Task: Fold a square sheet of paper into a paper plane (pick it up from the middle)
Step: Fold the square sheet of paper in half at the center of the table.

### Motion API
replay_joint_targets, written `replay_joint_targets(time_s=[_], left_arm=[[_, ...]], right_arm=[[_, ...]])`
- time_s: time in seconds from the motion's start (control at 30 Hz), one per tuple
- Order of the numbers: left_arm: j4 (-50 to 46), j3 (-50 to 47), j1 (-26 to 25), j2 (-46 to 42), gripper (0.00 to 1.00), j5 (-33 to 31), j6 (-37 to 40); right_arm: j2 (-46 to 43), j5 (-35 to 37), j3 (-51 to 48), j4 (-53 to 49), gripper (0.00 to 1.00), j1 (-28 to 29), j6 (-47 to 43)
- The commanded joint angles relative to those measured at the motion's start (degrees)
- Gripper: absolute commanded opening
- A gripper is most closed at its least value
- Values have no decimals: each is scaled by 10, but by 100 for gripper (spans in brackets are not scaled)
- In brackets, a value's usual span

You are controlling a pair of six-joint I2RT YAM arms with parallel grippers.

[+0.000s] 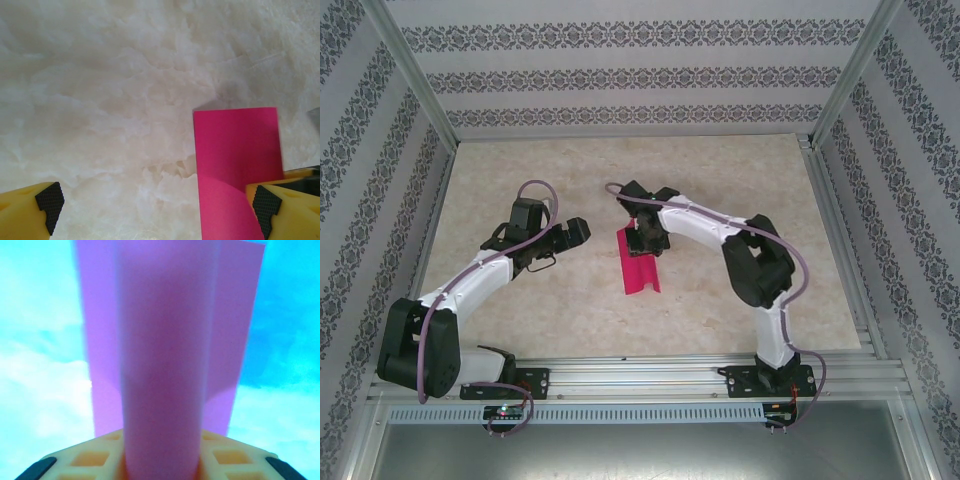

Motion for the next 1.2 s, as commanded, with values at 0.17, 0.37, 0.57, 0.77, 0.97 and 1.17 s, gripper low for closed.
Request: replay_joint_targets(time_s=[0.17,0.37,0.57,0.77,0.97,1.17], left_arm=[[-13,14,-5,-27,100,-8,3],[19,20,-5,-4,100,55,-11],[21,34,-9,26,100,91,-7],[17,48,-16,47,100,97,0],[22,58,-26,67,100,102,-1],[18,67,-35,78,100,105,4]], right_arm=[[-128,-280,-196,430,35,-79,209],[-60,-290,-224,505,40,-91,275],[-39,-233,-226,439,52,-90,247],[-61,-195,-197,311,63,-94,162],[-76,-154,-186,234,69,-104,121],[-95,-128,-190,201,70,-106,114]])
